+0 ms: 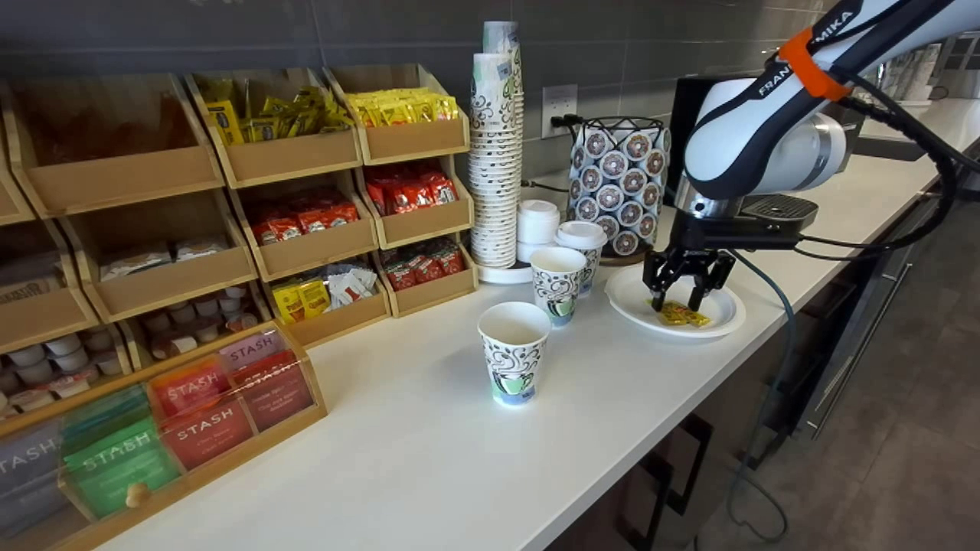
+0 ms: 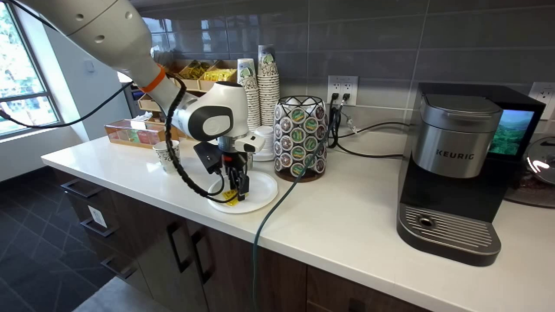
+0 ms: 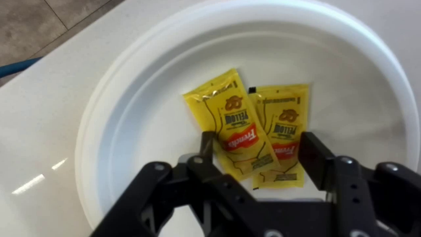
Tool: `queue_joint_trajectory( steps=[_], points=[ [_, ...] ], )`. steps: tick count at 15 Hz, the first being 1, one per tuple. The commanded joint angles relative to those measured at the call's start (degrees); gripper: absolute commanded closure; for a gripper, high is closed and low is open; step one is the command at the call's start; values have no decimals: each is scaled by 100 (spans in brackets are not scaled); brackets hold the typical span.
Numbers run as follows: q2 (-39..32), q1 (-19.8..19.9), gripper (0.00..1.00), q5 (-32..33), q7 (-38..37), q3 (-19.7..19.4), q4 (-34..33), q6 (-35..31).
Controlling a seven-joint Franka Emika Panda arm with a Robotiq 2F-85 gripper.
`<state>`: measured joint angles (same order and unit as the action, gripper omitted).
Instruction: Move the sachets from the plate to the cup in the middle
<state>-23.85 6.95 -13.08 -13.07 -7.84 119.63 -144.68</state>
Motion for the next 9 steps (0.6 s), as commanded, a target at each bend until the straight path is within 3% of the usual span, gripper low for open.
queue_joint_trajectory(
  steps=[1,2,3,4,7,9],
  points=[
    [-93,51,44,-44,-45,40,-132,24],
    [-92,48,50,-35,-51,36,-150,33],
    [-91,47,49,-33,-49,37,-163,35],
    [-90,43,60,-21,-53,32,-179,44],
    [-102,13,69,52,-79,9,-255,110],
    [-101,-9,51,101,-89,1,-288,125]
  ],
)
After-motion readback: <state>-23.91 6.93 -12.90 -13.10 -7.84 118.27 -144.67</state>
